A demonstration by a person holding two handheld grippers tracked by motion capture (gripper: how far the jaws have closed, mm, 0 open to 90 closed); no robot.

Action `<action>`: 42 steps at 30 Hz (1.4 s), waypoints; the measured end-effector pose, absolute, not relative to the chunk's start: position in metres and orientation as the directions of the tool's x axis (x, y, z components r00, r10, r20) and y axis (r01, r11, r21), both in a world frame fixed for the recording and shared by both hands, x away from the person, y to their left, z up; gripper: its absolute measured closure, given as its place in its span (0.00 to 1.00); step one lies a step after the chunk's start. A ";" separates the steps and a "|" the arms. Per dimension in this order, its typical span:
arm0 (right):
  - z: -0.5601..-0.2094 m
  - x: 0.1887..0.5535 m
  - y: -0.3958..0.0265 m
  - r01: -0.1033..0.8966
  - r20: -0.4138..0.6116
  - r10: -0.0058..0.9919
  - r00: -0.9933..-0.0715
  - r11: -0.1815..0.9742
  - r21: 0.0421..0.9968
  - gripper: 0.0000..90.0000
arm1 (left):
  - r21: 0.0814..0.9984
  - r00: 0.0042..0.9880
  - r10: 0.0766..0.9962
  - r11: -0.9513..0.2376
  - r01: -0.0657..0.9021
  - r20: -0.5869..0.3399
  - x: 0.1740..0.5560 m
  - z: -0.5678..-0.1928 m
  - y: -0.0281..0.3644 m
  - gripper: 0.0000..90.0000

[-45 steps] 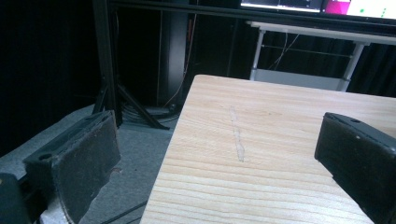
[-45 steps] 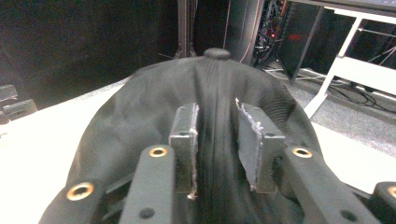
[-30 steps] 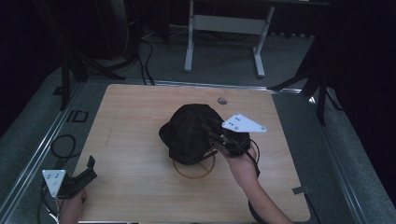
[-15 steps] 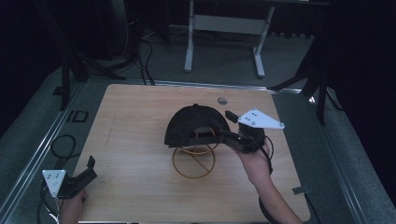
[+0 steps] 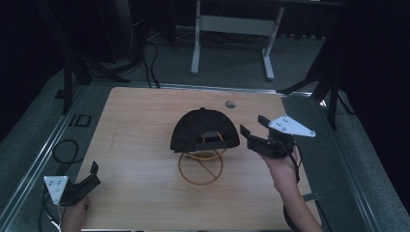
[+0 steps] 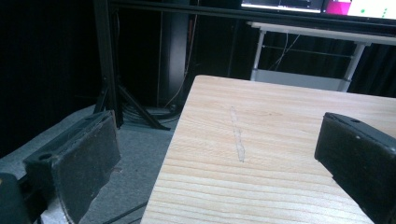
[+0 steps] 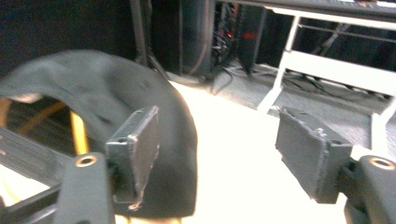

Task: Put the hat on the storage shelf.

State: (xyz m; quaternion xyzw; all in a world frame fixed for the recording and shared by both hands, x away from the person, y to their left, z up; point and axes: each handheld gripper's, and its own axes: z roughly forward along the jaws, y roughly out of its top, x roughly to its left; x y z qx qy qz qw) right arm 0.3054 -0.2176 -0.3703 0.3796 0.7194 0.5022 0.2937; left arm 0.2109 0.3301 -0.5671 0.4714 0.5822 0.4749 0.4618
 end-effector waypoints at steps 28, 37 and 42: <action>-0.489 0.317 -0.309 0.383 -0.008 0.926 -0.378 0.165 0.909 0.13 | 0.989 -0.132 0.987 0.102 0.108 -0.087 0.211 -0.567 0.330 0.01; -0.518 0.309 -0.332 0.422 -0.007 0.947 -0.322 0.150 0.894 0.13 | 0.989 -0.133 0.987 0.102 0.109 -0.087 0.211 -0.567 0.330 0.01; -0.529 0.304 -0.344 0.446 -0.010 0.957 -0.289 0.144 0.884 0.13 | 0.989 -0.134 0.987 0.099 0.110 -0.084 0.211 -0.567 0.329 0.01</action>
